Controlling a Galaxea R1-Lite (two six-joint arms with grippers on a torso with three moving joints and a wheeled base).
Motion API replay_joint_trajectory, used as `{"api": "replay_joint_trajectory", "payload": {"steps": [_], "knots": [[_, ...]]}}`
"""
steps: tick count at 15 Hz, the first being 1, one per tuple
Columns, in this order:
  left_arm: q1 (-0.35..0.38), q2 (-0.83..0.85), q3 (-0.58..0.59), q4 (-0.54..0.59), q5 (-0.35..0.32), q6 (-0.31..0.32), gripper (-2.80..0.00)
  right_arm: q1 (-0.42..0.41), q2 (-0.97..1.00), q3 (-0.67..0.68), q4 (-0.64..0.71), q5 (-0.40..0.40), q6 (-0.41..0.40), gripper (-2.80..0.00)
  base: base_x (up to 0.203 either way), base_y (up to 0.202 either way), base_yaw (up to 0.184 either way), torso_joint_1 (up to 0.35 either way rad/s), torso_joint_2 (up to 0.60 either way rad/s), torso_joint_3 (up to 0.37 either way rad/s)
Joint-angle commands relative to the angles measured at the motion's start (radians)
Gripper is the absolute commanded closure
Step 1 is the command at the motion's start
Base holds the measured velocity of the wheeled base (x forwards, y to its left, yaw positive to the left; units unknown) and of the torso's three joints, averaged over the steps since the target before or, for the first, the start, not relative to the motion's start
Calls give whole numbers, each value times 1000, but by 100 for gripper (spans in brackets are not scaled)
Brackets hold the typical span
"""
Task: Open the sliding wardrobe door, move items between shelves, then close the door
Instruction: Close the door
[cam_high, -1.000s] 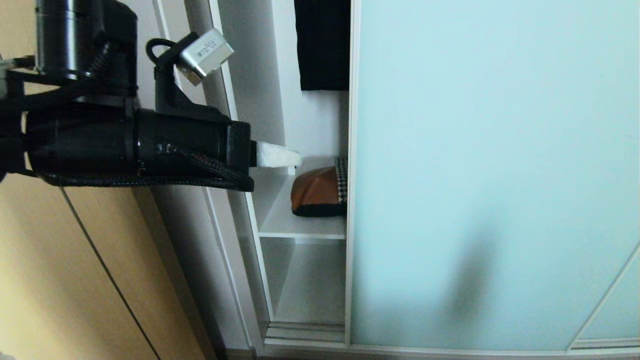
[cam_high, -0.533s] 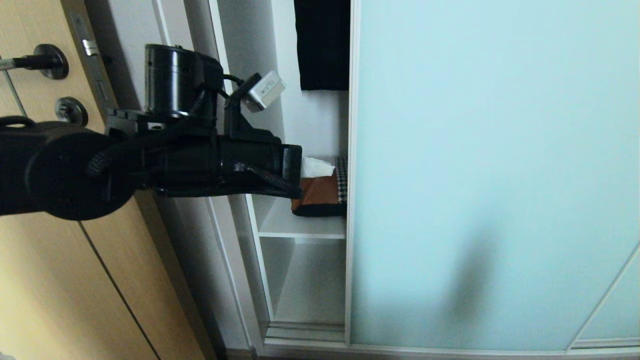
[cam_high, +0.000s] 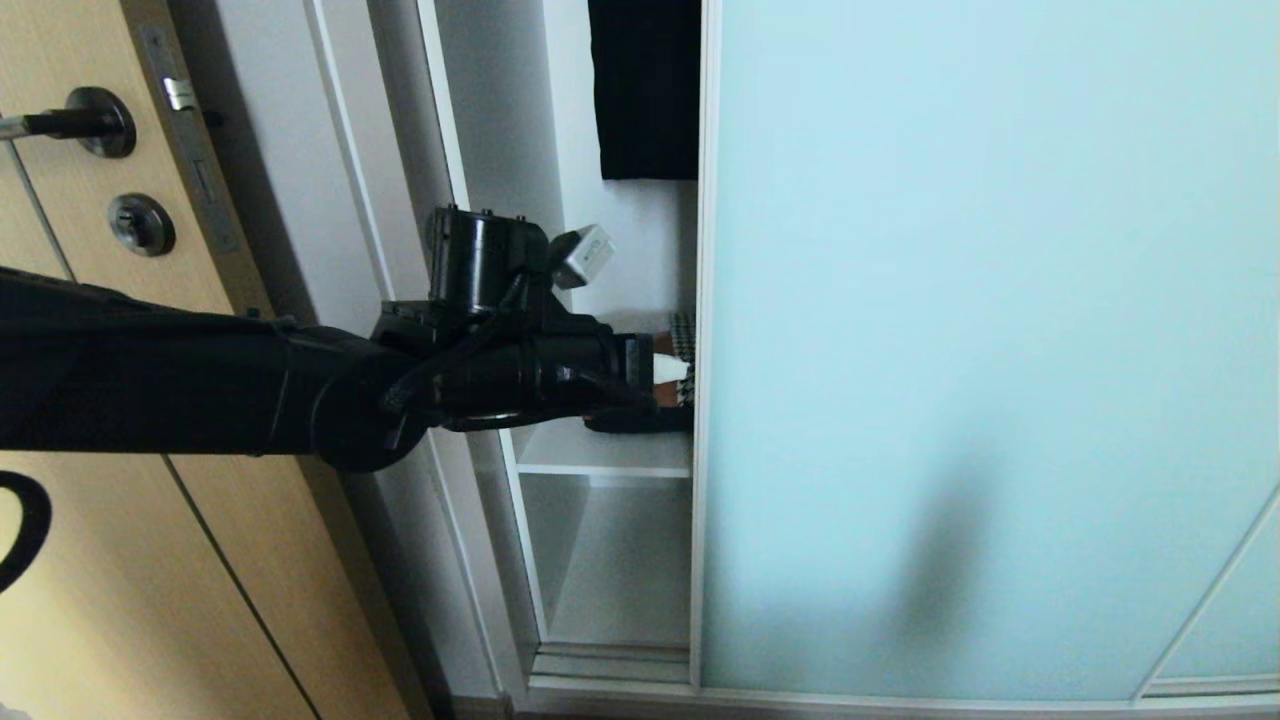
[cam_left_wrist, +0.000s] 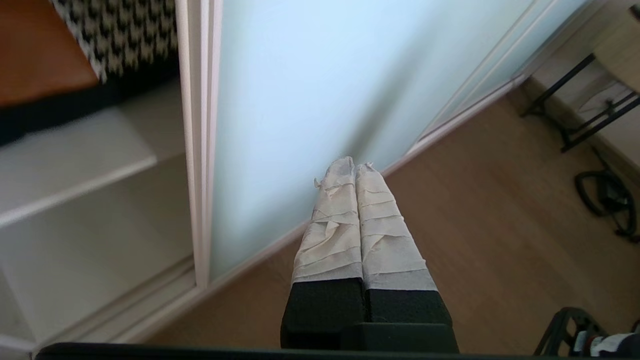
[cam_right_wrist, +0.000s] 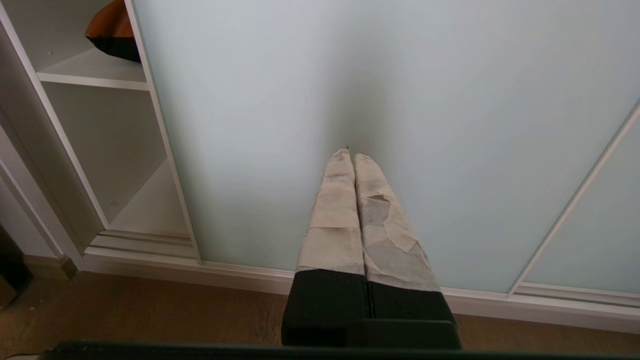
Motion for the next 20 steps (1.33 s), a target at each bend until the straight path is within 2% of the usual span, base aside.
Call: {"api": "replay_joint_trajectory", "payload": {"steps": [1,6,13,14,17,20], "knots": [[-6,44,-8,-22,-4,-6,0,0,1,0,-1,0,-1,0,0,0,0,0,0,0],[-33,109,-28,-84,-3,-26,0,0,1,0,-1,0,-1,0,0,0,0,0,0,0],[-33,201,-72,-139,4,-44,0,0,1,0,-1,0,-1,0,0,0,0,0,0,0],[-33,220,-76,-169,14,-47,0,0,1,1,-1,0,-1,0,0,0,0,0,0,0],[-33,259,-111,-216,111,-58,0,0,1,0,-1,0,-1,0,0,0,0,0,0,0],[-33,269,-116,-227,132,-59,0,0,1,1,-1,0,-1,0,0,0,0,0,0,0]]}}
